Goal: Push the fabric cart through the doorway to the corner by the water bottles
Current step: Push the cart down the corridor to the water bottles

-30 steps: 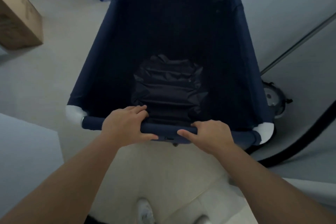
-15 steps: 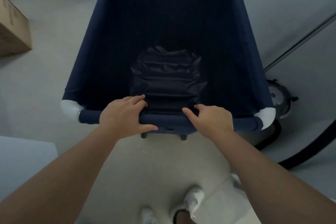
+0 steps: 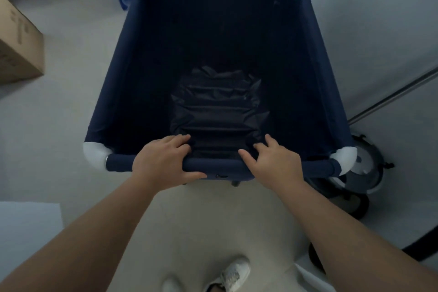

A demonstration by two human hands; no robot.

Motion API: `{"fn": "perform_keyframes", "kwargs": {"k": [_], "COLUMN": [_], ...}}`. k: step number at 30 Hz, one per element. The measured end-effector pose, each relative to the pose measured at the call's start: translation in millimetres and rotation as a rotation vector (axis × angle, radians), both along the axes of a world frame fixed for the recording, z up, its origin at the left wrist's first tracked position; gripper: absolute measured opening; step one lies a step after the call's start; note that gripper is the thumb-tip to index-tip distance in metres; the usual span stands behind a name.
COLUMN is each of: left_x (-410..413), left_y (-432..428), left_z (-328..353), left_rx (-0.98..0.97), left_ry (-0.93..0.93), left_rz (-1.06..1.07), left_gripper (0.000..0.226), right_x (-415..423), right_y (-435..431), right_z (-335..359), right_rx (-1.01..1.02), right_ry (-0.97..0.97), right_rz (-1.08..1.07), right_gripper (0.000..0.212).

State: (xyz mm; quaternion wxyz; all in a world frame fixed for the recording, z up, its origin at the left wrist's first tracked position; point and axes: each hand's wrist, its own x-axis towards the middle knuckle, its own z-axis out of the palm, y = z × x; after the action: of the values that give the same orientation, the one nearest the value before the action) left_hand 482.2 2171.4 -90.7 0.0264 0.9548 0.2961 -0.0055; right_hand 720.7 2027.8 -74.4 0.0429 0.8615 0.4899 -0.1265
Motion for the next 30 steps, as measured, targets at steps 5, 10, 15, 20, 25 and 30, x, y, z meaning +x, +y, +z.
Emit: {"fn": "perform_keyframes", "kwargs": {"k": [5, 10, 15, 20, 25, 30], "left_x": [32, 62, 94, 123, 152, 189], "left_y": [32, 69, 113, 160, 192, 206], "left_z": [2, 4, 5, 4, 4, 3], "left_rx": [-0.005, -0.005, -0.02, -0.05, -0.072, -0.088], "left_ry": [0.017, -0.014, -0.028, -0.009, -0.028, -0.028], "left_rz": [0.008, -0.026, -0.045, -0.042, -0.037, -0.019], "left_gripper": [0.079, 0.074, 0.072, 0.074, 0.075, 0.073], "right_x": [33, 63, 99, 131, 161, 203], "right_y": [35, 74, 123, 171, 203, 225], "right_z": [0, 1, 1, 1, 0, -3], "right_rx": [-0.032, -0.065, -0.078, -0.074, -0.036, -0.021], "right_ry": [-0.039, -0.101, -0.113, -0.12, -0.111, -0.094], "right_rz": [0.037, 0.101, 0.094, 0.096, 0.096, 0.116], "right_gripper": [0.089, 0.085, 0.083, 0.083, 0.08, 0.078]}}
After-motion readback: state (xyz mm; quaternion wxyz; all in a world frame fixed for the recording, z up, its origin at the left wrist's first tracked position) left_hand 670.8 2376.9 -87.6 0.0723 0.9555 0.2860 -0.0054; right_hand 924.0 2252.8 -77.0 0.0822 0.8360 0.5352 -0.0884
